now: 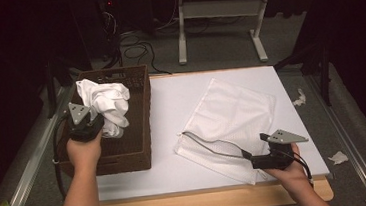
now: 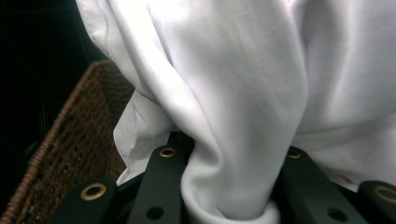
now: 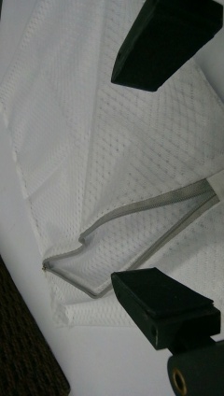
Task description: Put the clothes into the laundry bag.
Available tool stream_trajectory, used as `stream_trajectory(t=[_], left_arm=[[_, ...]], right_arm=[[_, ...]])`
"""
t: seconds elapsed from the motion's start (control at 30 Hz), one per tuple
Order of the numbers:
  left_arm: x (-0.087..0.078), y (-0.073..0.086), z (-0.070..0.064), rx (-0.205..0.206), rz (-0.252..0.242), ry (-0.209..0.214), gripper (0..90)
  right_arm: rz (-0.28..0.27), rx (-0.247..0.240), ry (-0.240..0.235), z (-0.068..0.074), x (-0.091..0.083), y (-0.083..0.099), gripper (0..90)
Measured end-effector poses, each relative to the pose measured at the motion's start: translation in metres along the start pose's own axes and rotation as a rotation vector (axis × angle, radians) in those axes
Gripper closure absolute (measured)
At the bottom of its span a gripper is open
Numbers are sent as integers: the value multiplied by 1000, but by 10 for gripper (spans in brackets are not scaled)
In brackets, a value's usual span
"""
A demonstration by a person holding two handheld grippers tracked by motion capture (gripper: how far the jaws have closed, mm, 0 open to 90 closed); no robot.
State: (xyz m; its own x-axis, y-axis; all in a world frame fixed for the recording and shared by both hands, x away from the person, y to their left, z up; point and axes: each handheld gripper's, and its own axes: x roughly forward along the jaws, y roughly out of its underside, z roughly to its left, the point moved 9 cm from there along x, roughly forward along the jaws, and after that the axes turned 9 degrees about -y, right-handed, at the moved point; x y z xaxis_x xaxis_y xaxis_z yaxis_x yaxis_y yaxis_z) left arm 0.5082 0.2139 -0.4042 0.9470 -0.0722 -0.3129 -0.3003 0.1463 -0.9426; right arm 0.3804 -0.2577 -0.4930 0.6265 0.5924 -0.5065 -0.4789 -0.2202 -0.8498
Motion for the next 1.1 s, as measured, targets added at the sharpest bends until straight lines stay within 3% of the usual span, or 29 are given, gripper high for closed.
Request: stream_trajectory(t=[0.07, 0.1, 0.2, 0.3, 0.4, 0.43, 0.6, 0.67, 0.77, 0.83, 1.0, 1.1], left_arm=[[-3, -2, 1, -16, -23, 15, 738], [-6, -5, 1, -14, -62, 11, 739], [-8, -6, 0, -10, -80, 21, 739], [-11, -7, -2, -22, -99, 66, 738], [-9, -7, 1, -52, -74, 65, 738], [-12, -10, 3, -48, -111, 46, 738], [-16, -13, 5, -57, -134, 46, 738], [-17, -14, 6, -78, -133, 58, 738], [-23, -19, 12, -119, -180, 53, 739], [-27, -25, 11, -107, -208, 48, 740], [-33, -32, 6, -107, -225, 56, 740], [-38, -36, -8, -84, -228, 84, 736]], right_arm=[[-8, 3, 3, 0, -1, -1, 72], [-14, -1, 5, 0, -1, -1, 77], [-30, -8, 8, 0, -2, -3, 86], [-50, -8, 16, -1, -3, -4, 94], [-59, -5, 21, -2, -4, -5, 96], [-59, 3, 27, -3, -4, -4, 96], [-64, 11, 40, -5, -4, -4, 96], [-68, 11, 38, -4, -4, -5, 96], [-65, 12, 38, -4, -3, -3, 96], [-63, 11, 41, -4, -2, -3, 96], [-54, 12, 43, -4, -1, -1, 96], [-58, 10, 47, -5, -1, -2, 97]])
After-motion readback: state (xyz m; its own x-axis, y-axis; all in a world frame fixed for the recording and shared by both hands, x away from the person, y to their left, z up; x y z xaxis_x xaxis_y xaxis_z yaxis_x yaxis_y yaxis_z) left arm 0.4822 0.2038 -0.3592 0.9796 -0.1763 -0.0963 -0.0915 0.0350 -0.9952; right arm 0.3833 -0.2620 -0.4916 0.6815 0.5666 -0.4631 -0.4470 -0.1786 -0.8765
